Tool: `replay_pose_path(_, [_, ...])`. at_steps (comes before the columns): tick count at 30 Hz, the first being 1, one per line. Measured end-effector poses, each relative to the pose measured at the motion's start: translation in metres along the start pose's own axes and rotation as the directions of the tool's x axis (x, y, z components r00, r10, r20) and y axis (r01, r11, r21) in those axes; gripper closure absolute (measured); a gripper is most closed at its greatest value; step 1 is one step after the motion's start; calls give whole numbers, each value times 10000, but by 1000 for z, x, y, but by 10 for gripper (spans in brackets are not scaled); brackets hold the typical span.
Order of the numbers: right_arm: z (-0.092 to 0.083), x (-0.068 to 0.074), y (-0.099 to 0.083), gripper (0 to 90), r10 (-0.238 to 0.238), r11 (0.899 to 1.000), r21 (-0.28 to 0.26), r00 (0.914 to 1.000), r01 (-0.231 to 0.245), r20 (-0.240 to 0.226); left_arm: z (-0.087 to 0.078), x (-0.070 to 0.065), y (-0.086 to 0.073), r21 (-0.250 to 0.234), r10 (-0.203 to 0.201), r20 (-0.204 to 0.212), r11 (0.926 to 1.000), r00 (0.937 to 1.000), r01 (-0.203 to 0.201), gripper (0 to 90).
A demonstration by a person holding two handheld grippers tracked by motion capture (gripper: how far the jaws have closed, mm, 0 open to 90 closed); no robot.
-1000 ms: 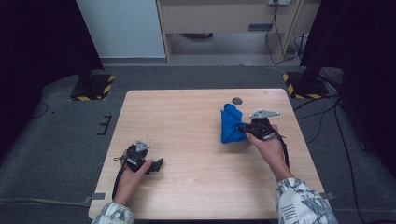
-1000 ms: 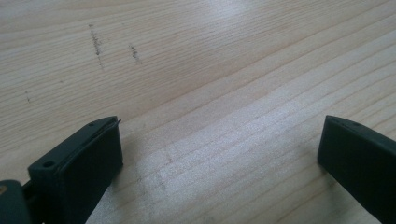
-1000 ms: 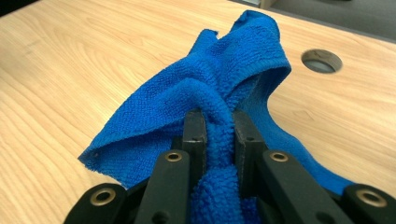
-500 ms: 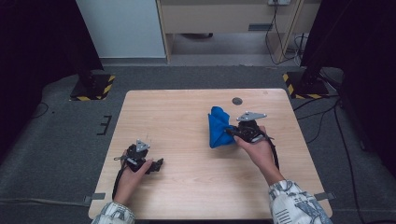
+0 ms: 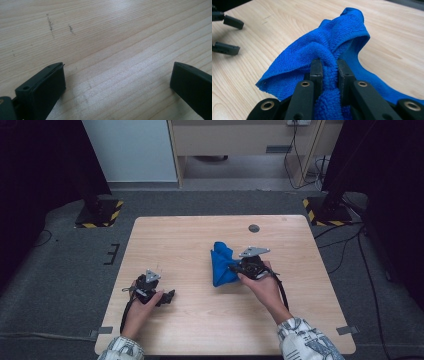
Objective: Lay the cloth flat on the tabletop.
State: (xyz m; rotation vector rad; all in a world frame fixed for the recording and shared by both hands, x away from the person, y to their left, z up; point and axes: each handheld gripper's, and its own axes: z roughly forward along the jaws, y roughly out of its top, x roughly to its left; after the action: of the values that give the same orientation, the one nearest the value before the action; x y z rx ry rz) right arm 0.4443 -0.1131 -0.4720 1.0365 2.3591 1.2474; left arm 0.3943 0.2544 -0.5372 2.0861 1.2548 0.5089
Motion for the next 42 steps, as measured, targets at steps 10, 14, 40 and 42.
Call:
replay_pose_path(10, [21, 14, -11, 764, 230, 9992, 325, 9985, -213, -502, 0, 0, 0, -1, 3, -7, 10000, 10000, -3, 0])
replay_pose_path(14, [28, 23, -15, 757, 19, 9983, 577, 9987, 10, -505, 0, 0, 0, -2, 0, -8, 10000, 10000, 0, 0])
replay_pose_path(40, [23, 35, -31, 159, -293, 9964, 808, 9987, 259, 421, 0, -1, 0, -13, -24, -20, 10000, 10000, 24, 0])
replay_pose_path(42, [18, 36, -30, 113, -424, 9973, 617, 9983, 399, 394, 0, -1, 0, -20, -27, -23, 10000, 10000, 27, 0])
